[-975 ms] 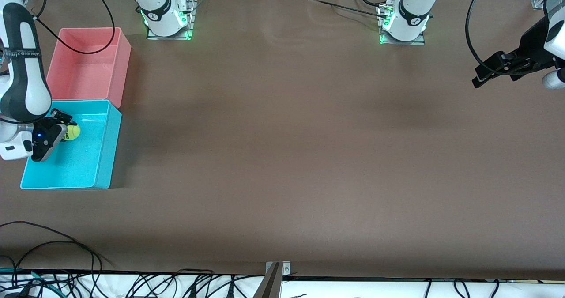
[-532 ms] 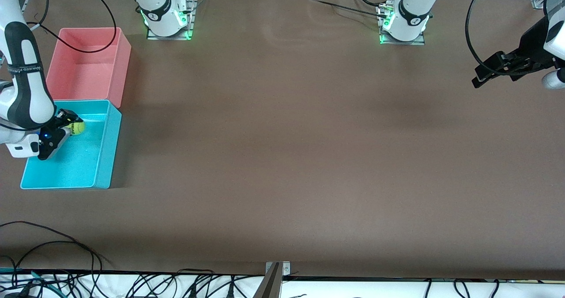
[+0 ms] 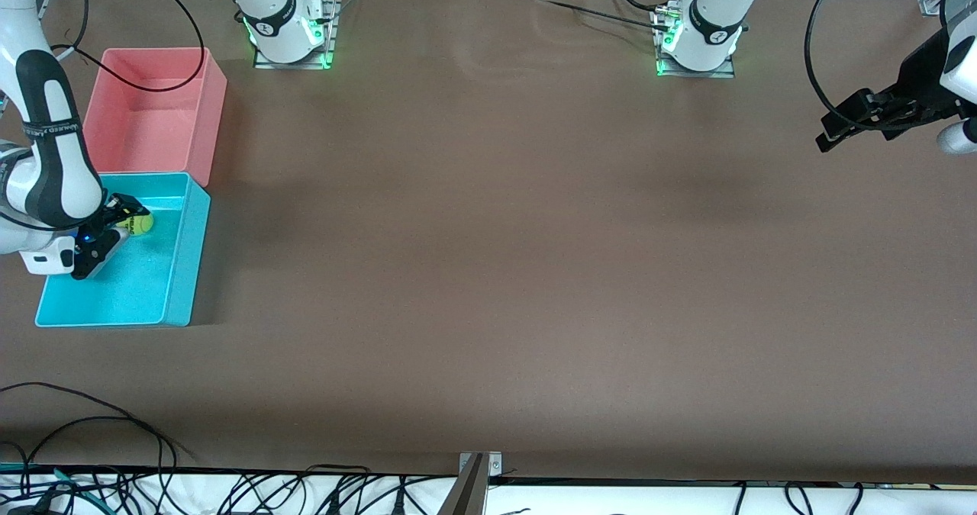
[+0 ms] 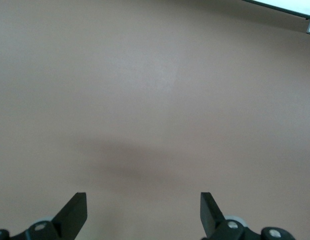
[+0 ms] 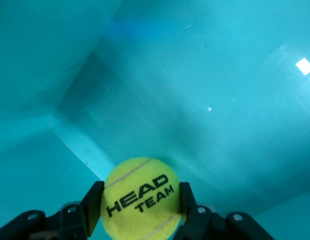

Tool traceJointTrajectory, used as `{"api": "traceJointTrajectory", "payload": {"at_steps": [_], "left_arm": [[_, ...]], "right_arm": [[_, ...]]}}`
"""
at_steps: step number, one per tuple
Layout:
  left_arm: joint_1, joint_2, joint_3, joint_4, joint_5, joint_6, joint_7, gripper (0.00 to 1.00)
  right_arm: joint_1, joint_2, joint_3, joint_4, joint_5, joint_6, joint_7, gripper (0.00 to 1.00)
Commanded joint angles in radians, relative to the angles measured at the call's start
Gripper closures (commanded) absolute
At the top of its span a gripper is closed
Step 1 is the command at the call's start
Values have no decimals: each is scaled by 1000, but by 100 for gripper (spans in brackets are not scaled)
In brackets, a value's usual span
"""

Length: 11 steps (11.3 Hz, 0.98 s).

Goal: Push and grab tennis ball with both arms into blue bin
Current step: 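Move the ball over the blue bin and open the right gripper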

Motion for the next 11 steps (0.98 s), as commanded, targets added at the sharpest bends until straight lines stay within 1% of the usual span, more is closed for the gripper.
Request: {"api": "traceJointTrajectory", "payload": {"at_steps": [1, 2, 3, 7, 11], "left_arm": [[-4, -3, 4, -2, -13, -8, -7, 0], [-4, -3, 4, -2, -11, -8, -7, 0], [-4, -3, 4, -2, -11, -8, -7, 0], [-3, -3, 4, -2, -11, -8, -7, 0], [-4, -3, 4, -2, -11, -8, -10, 0]], "right_arm": [[-18, 16, 7, 13, 6, 3, 24, 67], [-16, 15, 7, 13, 2, -3, 68, 7], [-18, 15, 7, 13, 2, -5, 64, 0], [-15, -5, 9, 30, 2, -51, 78, 0], [-12, -23, 12, 107, 8, -190, 76, 0]]}}
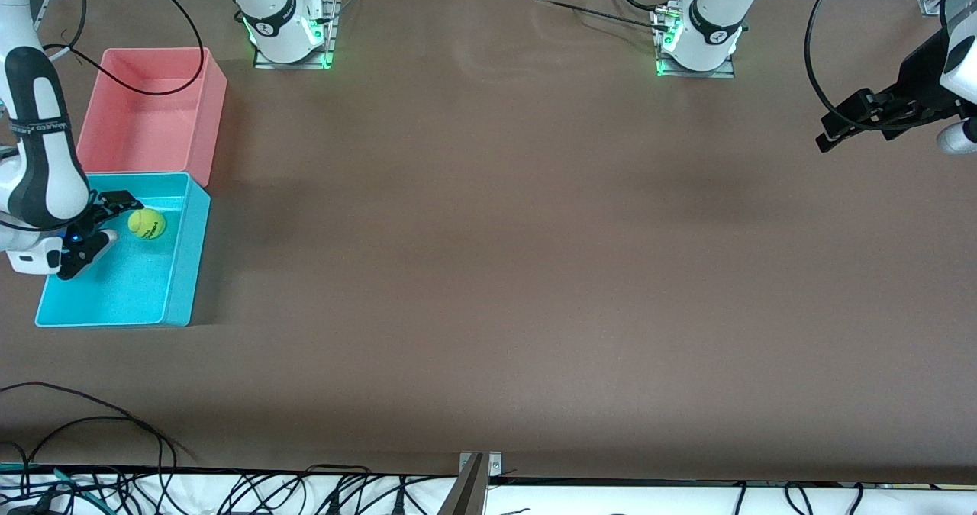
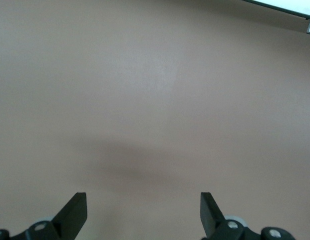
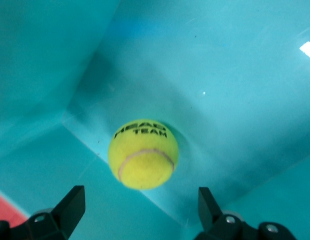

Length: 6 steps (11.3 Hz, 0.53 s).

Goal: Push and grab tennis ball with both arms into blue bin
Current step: 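Move the ball over the blue bin and open the right gripper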

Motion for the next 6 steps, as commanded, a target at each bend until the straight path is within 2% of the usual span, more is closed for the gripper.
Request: {"api": "traceJointTrajectory", "payload": {"at_steps": [1, 4, 6], "left_arm": [[-3, -3, 4, -1, -11, -8, -8, 0], [-4, 1, 4, -6, 4, -8, -4, 0], [-17, 11, -2, -5, 65, -9, -4, 0]], "right_arm": [[-2, -27, 11, 66, 8, -121, 8, 0], [4, -65, 14, 134, 19, -208, 11, 0], [13, -79, 16, 187, 35, -279, 31, 0]]}}
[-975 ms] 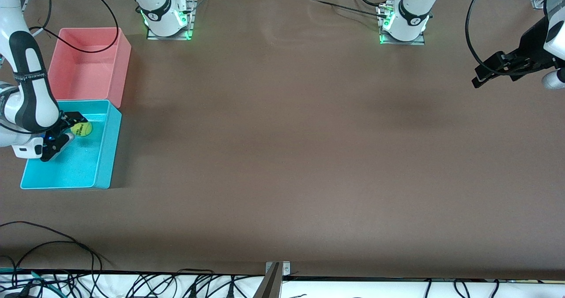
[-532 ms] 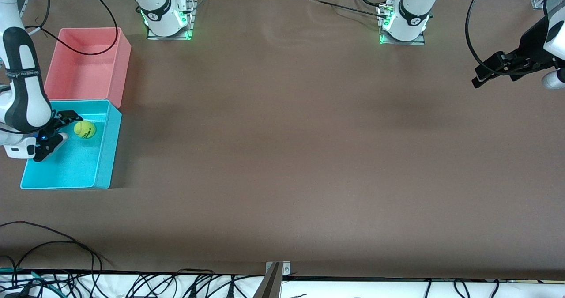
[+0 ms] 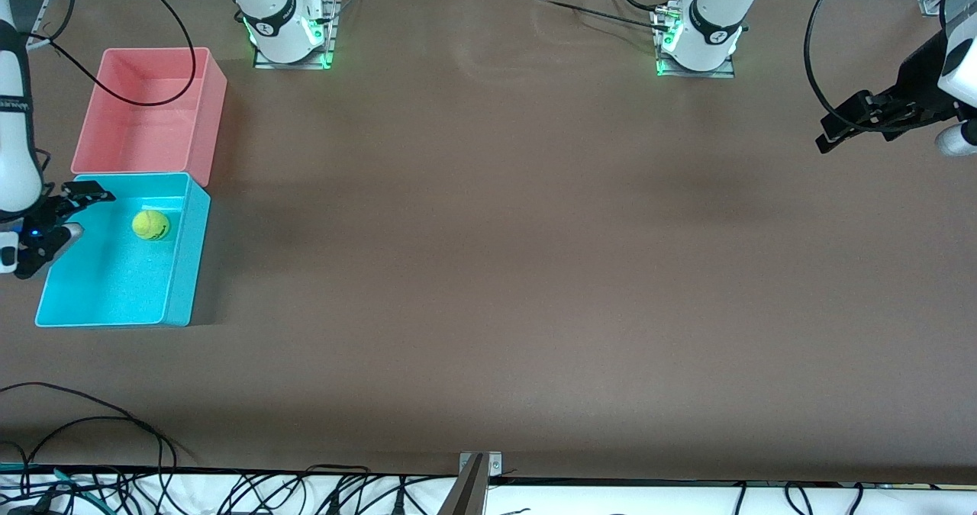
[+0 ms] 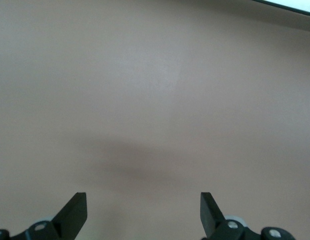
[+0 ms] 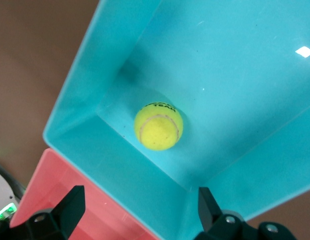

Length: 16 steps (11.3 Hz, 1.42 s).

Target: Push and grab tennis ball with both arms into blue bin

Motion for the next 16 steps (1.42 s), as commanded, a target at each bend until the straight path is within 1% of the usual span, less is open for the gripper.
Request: {"api": "traceJointTrajectory", "payload": {"at_steps": [1, 3, 6, 8, 10, 11, 12, 14, 16], "left_arm": [[-16, 7, -8, -2, 61, -8, -4, 0], [-15, 7, -10, -2, 61, -9, -2, 0], [-15, 7, -10, -2, 59, -11, -5, 0], [-15, 7, -13, 0, 61, -12, -7, 0], [-15, 7, -13, 0, 59, -12, -8, 0], [-15, 5, -13, 0, 59, -12, -8, 0], [-15, 5, -13, 1, 59, -12, -8, 0], [-16, 5, -14, 1, 59, -14, -10, 0], [-21, 5, -36, 3, 61, -12, -11, 0]], "right_arm": [[7, -34, 7, 91, 40, -127, 60, 0], [12, -66, 37, 140, 44, -188, 116, 0], [12, -129, 83, 187, 107, -225, 243, 0], [12, -182, 132, 191, 110, -278, 338, 0], [13, -242, 172, 189, 138, -289, 421, 0], [12, -261, 204, 191, 136, -326, 476, 0], [12, -291, 215, 191, 138, -342, 501, 0], [12, -325, 263, 191, 138, -345, 542, 0], [12, -365, 332, 186, 138, -349, 628, 0]]}}
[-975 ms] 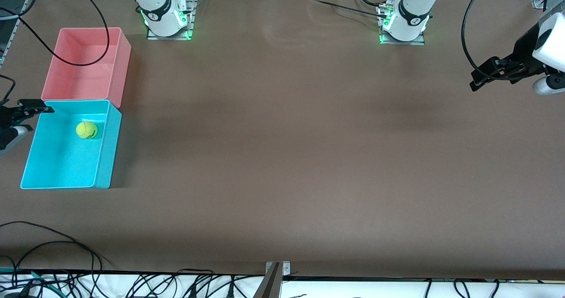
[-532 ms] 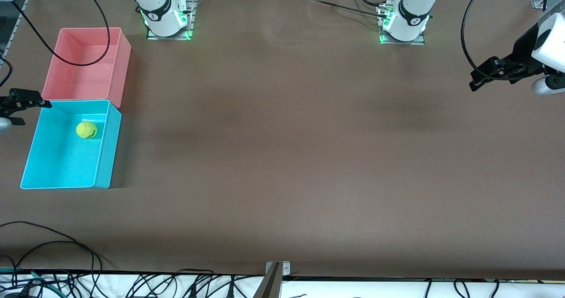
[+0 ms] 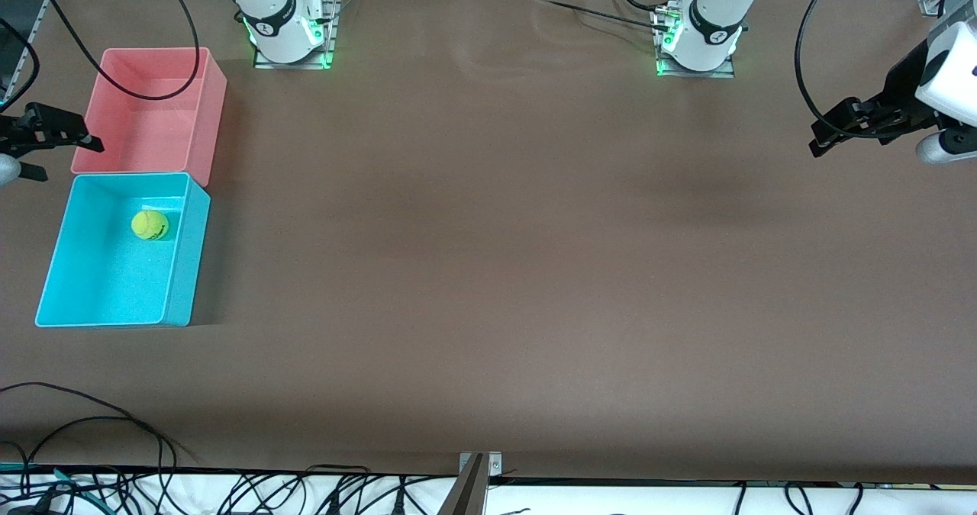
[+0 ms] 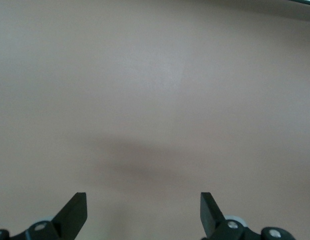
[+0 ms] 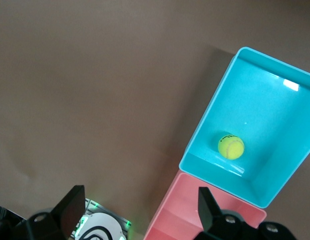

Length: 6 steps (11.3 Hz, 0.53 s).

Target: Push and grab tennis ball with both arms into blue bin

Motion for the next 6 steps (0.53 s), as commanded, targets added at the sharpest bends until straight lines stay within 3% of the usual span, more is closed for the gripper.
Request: {"api": "traceJointTrajectory", "payload": {"at_steps": [1, 3, 6], "left_arm": [[-11, -7, -16, 2, 23, -10, -11, 0], [-5, -9, -13, 2, 23, -12, -11, 0], [-8, -9, -15, 3, 23, -18, -11, 0]], "right_arm": [[-8, -59, 93, -6, 18, -18, 136, 0], [20, -85, 117, -19, 21, -37, 239, 0], [52, -122, 82, -44, 21, 12, 409, 0]]}}
